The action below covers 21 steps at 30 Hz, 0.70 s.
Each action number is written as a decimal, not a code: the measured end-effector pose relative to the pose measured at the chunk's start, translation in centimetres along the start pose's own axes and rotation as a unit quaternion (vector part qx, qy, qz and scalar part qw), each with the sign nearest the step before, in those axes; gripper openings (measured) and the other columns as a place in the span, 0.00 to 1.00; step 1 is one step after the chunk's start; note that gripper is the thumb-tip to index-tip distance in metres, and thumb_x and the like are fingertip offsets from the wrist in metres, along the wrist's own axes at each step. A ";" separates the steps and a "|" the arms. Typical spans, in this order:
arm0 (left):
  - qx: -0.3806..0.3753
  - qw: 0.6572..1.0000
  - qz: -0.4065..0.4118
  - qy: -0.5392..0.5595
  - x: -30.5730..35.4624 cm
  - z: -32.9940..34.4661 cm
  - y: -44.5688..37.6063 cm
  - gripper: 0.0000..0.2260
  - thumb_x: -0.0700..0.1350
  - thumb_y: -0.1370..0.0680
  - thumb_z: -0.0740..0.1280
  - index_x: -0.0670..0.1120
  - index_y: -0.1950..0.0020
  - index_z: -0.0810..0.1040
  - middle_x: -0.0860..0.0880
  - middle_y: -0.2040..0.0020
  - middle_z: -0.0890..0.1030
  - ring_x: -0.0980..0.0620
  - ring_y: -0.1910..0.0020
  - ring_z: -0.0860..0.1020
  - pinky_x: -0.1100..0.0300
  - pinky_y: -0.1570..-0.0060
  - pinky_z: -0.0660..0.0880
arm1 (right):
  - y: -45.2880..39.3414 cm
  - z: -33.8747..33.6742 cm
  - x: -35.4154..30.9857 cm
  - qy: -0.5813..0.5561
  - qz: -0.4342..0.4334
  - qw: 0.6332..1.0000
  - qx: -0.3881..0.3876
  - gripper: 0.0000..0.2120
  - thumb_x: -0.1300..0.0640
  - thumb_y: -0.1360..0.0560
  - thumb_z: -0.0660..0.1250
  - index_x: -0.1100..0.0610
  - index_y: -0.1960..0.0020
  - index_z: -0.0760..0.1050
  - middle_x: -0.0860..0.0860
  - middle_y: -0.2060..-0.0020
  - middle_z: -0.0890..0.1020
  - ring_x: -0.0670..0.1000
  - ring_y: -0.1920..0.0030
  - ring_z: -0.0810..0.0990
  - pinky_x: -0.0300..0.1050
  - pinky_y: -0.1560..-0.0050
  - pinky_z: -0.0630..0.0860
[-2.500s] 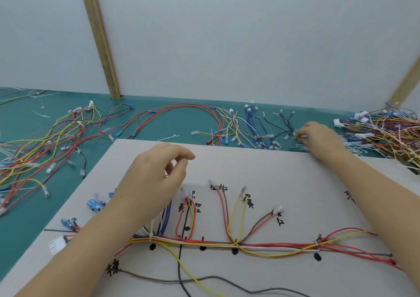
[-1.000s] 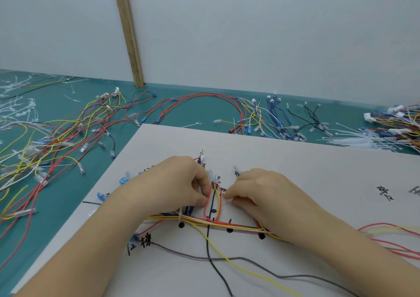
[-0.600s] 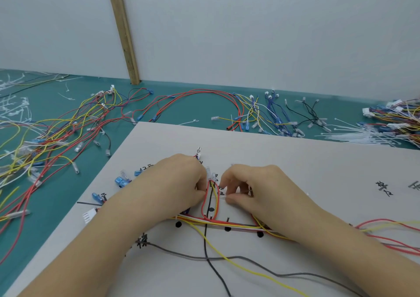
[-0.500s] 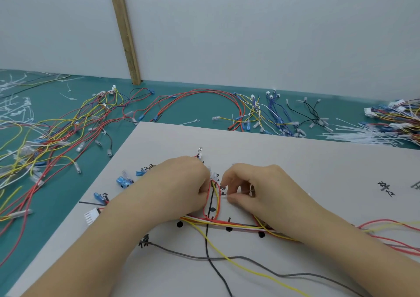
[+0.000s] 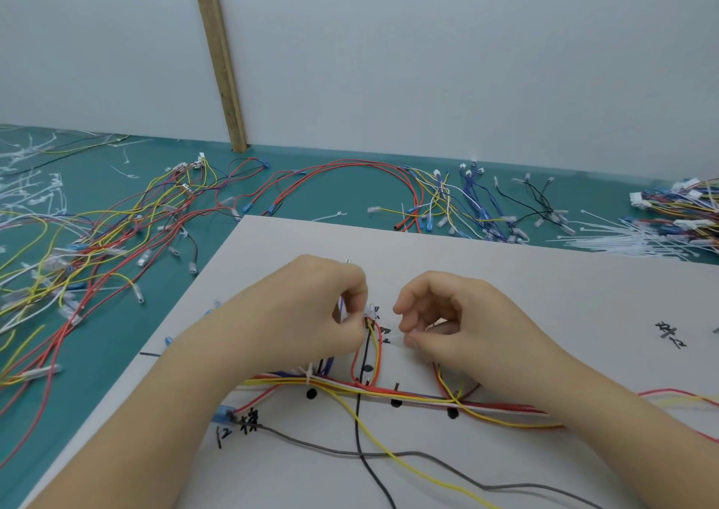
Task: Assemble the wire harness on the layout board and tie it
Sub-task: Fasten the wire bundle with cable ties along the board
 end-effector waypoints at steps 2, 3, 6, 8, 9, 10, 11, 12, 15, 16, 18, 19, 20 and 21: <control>0.004 0.999 -0.001 0.048 0.2 0.2 0.0 0.09 0.43 0.31 0.64 0.55 0.68 0.69 0.62 0.71 0.76 0.68 0.69 0.73 0.76 0.66 0.67 | 0.0 0.3 0.2 -0.029 0.002 1.000 0.004 0.17 0.69 0.33 0.69 0.46 0.61 0.75 0.42 0.65 0.81 0.45 0.63 0.79 0.34 0.60 0.75; 0.002 0.998 -0.002 0.070 0.3 0.4 -0.1 0.09 0.42 0.31 0.65 0.55 0.67 0.70 0.66 0.71 0.76 0.67 0.70 0.73 0.75 0.67 0.66 | -0.1 0.5 0.2 -0.039 0.002 0.999 0.007 0.17 0.69 0.33 0.69 0.47 0.61 0.76 0.42 0.66 0.81 0.44 0.63 0.79 0.33 0.60 0.75; 0.006 0.993 -0.015 0.119 0.1 0.9 -0.5 0.11 0.41 0.29 0.69 0.56 0.66 0.72 0.60 0.72 0.77 0.66 0.71 0.74 0.74 0.68 0.68 | -0.2 0.8 0.5 -0.075 0.004 0.997 0.018 0.17 0.71 0.33 0.69 0.48 0.61 0.76 0.42 0.68 0.81 0.43 0.65 0.78 0.32 0.60 0.74; 0.004 0.989 -0.028 0.147 -0.1 1.2 -0.6 0.10 0.42 0.29 0.71 0.56 0.64 0.74 0.57 0.68 0.80 0.65 0.70 0.75 0.74 0.66 0.70 | -0.3 0.7 0.7 -0.119 0.010 0.993 0.024 0.17 0.73 0.33 0.69 0.50 0.61 0.77 0.44 0.68 0.81 0.43 0.65 0.78 0.33 0.60 0.75; 0.001 0.987 -0.033 0.158 -0.2 1.2 -0.6 0.10 0.42 0.29 0.71 0.56 0.64 0.75 0.56 0.66 0.81 0.66 0.70 0.75 0.74 0.66 0.70 | -0.4 0.7 0.8 -0.138 0.012 0.990 0.025 0.17 0.73 0.33 0.69 0.51 0.60 0.77 0.44 0.68 0.81 0.43 0.65 0.78 0.32 0.60 0.75; 0.000 0.986 -0.034 0.163 -0.2 1.3 -0.7 0.10 0.42 0.29 0.71 0.57 0.64 0.75 0.56 0.66 0.81 0.66 0.70 0.75 0.74 0.66 0.70 | -0.4 0.7 0.8 -0.154 0.014 0.988 0.026 0.17 0.74 0.33 0.69 0.52 0.60 0.77 0.45 0.69 0.82 0.43 0.65 0.79 0.32 0.60 0.75; 0.000 0.986 -0.034 0.163 -0.2 1.3 -0.6 0.10 0.42 0.29 0.71 0.57 0.64 0.75 0.57 0.67 0.81 0.66 0.70 0.75 0.75 0.66 0.69 | -0.4 0.7 0.8 -0.168 0.016 0.985 0.026 0.16 0.75 0.33 0.69 0.53 0.60 0.77 0.45 0.69 0.82 0.43 0.65 0.79 0.31 0.60 0.75; 0.002 0.987 -0.033 0.159 -0.1 1.3 -0.6 0.11 0.42 0.29 0.71 0.57 0.65 0.76 0.59 0.69 0.80 0.67 0.69 0.75 0.75 0.67 0.69 | -0.5 0.7 0.9 -0.181 0.018 0.983 0.025 0.17 0.76 0.33 0.68 0.54 0.60 0.76 0.46 0.69 0.82 0.42 0.65 0.79 0.31 0.60 0.75; 0.005 0.989 -0.038 0.145 -0.1 1.4 -0.5 0.12 0.41 0.29 0.69 0.58 0.67 0.76 0.63 0.73 0.77 0.66 0.70 0.74 0.75 0.67 0.68 | -0.5 0.7 0.9 -0.204 0.025 0.978 0.022 0.17 0.77 0.33 0.67 0.55 0.58 0.76 0.49 0.65 0.82 0.42 0.65 0.79 0.31 0.59 0.75; 0.007 0.989 -0.040 0.143 -0.2 1.4 -0.5 0.12 0.41 0.29 0.69 0.58 0.67 0.76 0.63 0.73 0.76 0.66 0.70 0.74 0.75 0.68 0.68 | -0.5 0.7 0.9 -0.208 0.025 0.978 0.022 0.17 0.77 0.33 0.67 0.55 0.58 0.76 0.51 0.63 0.82 0.42 0.65 0.79 0.31 0.59 0.75; 0.013 0.989 -0.044 0.144 -0.3 1.3 -0.5 0.12 0.41 0.29 0.68 0.58 0.67 0.75 0.61 0.72 0.77 0.65 0.70 0.74 0.74 0.67 0.68 | -0.5 0.7 0.9 -0.215 0.026 0.976 0.025 0.17 0.76 0.32 0.67 0.55 0.57 0.76 0.52 0.63 0.81 0.42 0.65 0.79 0.30 0.59 0.75; 0.015 0.989 -0.043 0.143 -0.4 1.3 -0.5 0.12 0.41 0.29 0.68 0.58 0.66 0.75 0.61 0.71 0.77 0.64 0.70 0.74 0.74 0.67 0.69 | -0.5 0.6 0.9 -0.218 0.027 0.975 0.027 0.16 0.76 0.32 0.67 0.55 0.57 0.76 0.51 0.63 0.81 0.42 0.64 0.79 0.30 0.59 0.75; 0.015 0.989 -0.041 0.142 -0.4 1.3 -0.5 0.12 0.41 0.29 0.68 0.58 0.66 0.75 0.60 0.70 0.78 0.64 0.69 0.74 0.73 0.67 0.69 | -0.5 0.6 1.0 -0.222 0.029 0.974 0.029 0.16 0.76 0.32 0.67 0.55 0.58 0.76 0.51 0.63 0.81 0.42 0.64 0.80 0.30 0.59 0.75; 0.015 0.989 -0.039 0.140 -0.3 1.3 -0.5 0.12 0.41 0.29 0.68 0.58 0.65 0.75 0.58 0.69 0.79 0.63 0.69 0.74 0.73 0.66 0.70 | -0.5 0.6 1.1 -0.229 0.032 0.972 0.033 0.15 0.76 0.32 0.67 0.56 0.58 0.75 0.50 0.64 0.82 0.43 0.64 0.80 0.31 0.58 0.76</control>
Point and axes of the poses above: each hand's wrist, its own y-axis away from the middle knuckle, its own z-axis out of the palm, x = y × z, the point moved 6 cm from there along -y, towards the middle knuckle
